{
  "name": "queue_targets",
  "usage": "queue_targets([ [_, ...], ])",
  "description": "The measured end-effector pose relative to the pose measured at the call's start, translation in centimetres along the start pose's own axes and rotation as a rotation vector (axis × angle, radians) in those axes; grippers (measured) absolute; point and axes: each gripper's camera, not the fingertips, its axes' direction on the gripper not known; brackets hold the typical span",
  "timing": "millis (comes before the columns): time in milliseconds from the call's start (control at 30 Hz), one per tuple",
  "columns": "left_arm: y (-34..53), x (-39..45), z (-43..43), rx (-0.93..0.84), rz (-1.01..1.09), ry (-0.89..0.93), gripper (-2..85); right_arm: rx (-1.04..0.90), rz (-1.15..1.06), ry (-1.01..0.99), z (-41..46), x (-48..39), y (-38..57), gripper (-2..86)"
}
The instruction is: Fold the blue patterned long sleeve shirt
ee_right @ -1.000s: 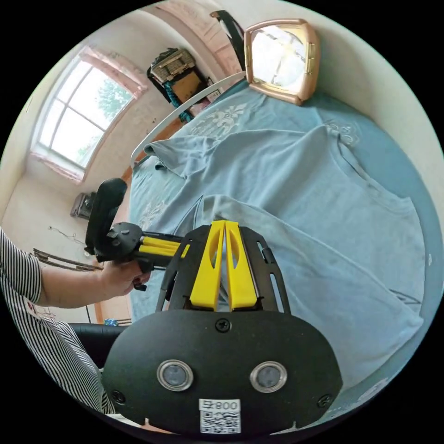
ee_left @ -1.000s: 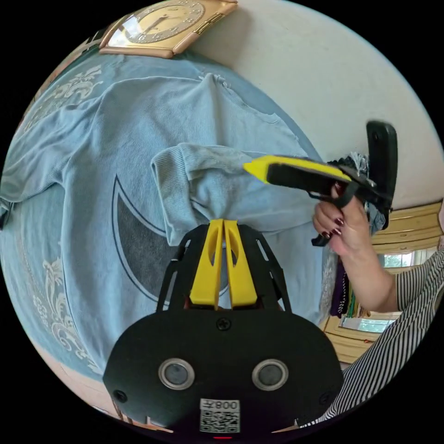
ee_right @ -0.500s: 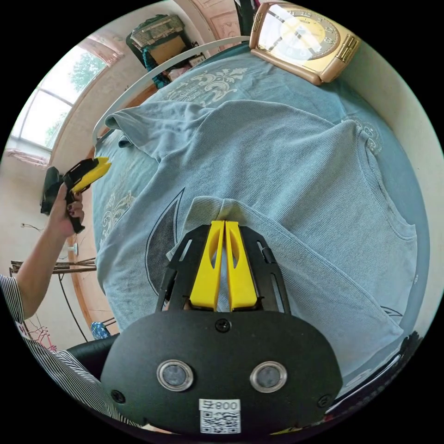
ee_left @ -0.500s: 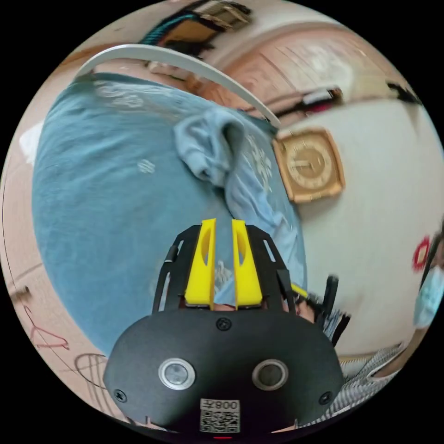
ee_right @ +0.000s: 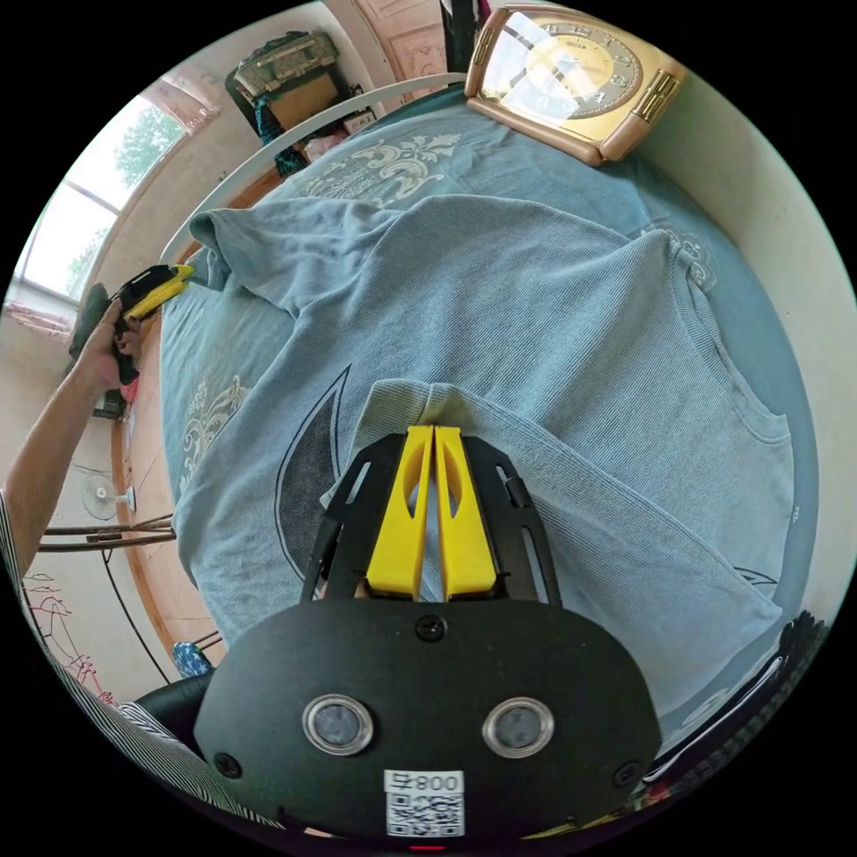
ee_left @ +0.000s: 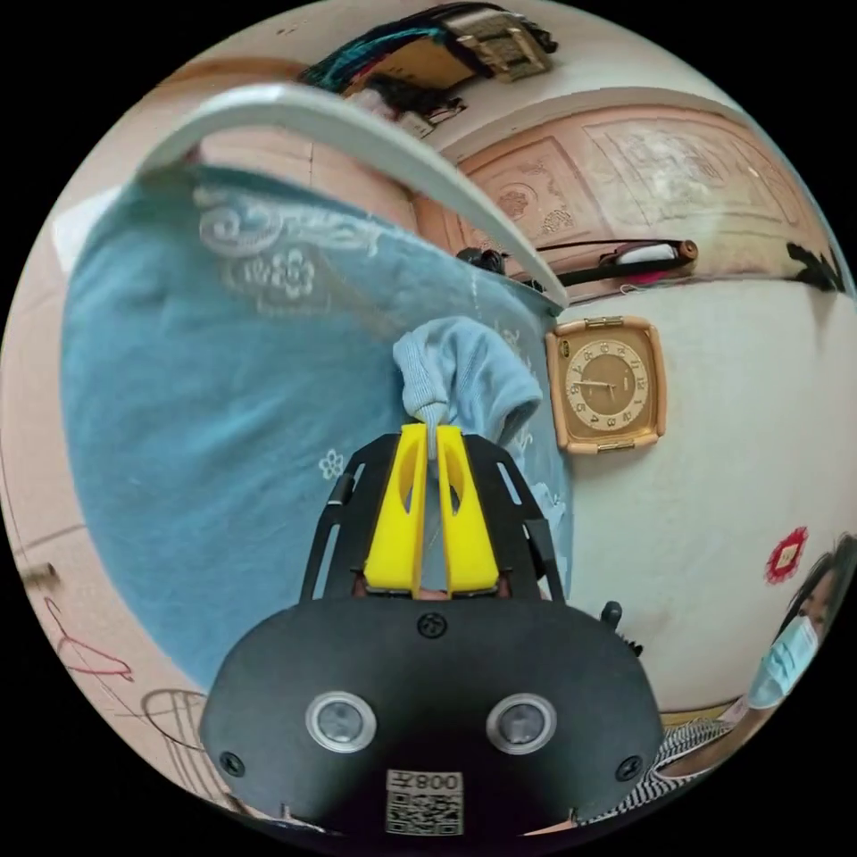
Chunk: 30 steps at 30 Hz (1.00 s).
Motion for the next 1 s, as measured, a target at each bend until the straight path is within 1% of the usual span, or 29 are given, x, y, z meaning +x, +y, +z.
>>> queue_targets([
  [167, -3.8, 5.5, -5.1, 0.066, 0.228, -0.052, 2.3, -0.014, 0.023, -0.027, 0.1, 1.8, -0.4, 0.3],
  [267, -5.5, 11.0, -5.5, 0.028, 0.392, -0.019, 2.2, -0.038, 0.068, -0.091, 0.2, 3.9, -0.4, 0.3],
  [367, -5.5, 16.6, -3.6, -0.076, 0.545, 0.082, 2.1, -0.070, 0.140, -0.209, 0.0, 6.9, 0.1, 0.5],
  [433, -4.2, 20.9, -0.6, -0.217, 0.671, 0.156, 2.1, -0.060, 0.186, -0.271, -0.4, 9.0, 1.1, 0.7],
  [467, -3.7, 21.9, 0.2, -0.253, 0.699, 0.180, 2.1, -0.038, 0.223, -0.318, -0.9, 10.6, 2.1, 0.9],
  [500, -2.5, 23.6, 2.3, -0.337, 0.747, 0.228, 2.1, -0.023, 0.241, -0.343, -1.2, 11.4, 2.7, 1.2],
  [533, -1.1, 25.2, 4.6, -0.421, 0.784, 0.264, 2.1, 0.005, 0.275, -0.402, -1.8, 13.1, 4.0, 1.6],
  [567, -0.3, 25.9, 5.8, -0.460, 0.800, 0.279, 2.1, 0.040, 0.310, -0.474, -2.4, 14.8, 5.5, 2.6],
  [600, 1.3, 27.2, 8.5, -0.549, 0.819, 0.306, 2.1, 0.062, 0.326, -0.515, -2.7, 15.7, 6.2, 3.1],
  [633, 3.0, 28.2, 11.5, -0.648, 0.833, 0.331, 2.1, 0.114, 0.355, -0.605, -3.3, 17.3, 7.7, 4.1],
  [667, 3.9, 28.7, 12.9, -0.692, 0.840, 0.336, 2.2, 0.187, 0.379, -0.707, -4.1, 18.9, 9.3, 5.3],
  [733, 7.2, 30.2, 18.2, -0.805, 0.872, 0.289, 2.2, 0.308, 0.363, -0.825, -5.6, 20.5, 11.2, 7.1],
  [800, 9.2, 31.1, 21.3, -0.861, 0.884, 0.269, 2.4, 0.382, 0.326, -0.808, -7.3, 21.1, 12.5, 8.1],
  [867, 10.8, 31.7, 23.8, -0.900, 0.876, 0.272, 2.7, 0.435, 0.269, -0.726, -8.8, 21.0, 13.2, 8.8],
  [933, 12.7, 32.5, 26.4, -0.951, 0.865, 0.278, 3.4, 0.428, 0.241, -0.675, -8.8, 21.0, 13.1, 9.1],
  [1000, 13.8, 33.0, 27.8, -0.936, 0.877, 0.244, 4.4, 0.433, 0.264, -0.615, -8.4, 21.8, 13.3, 9.2],
])
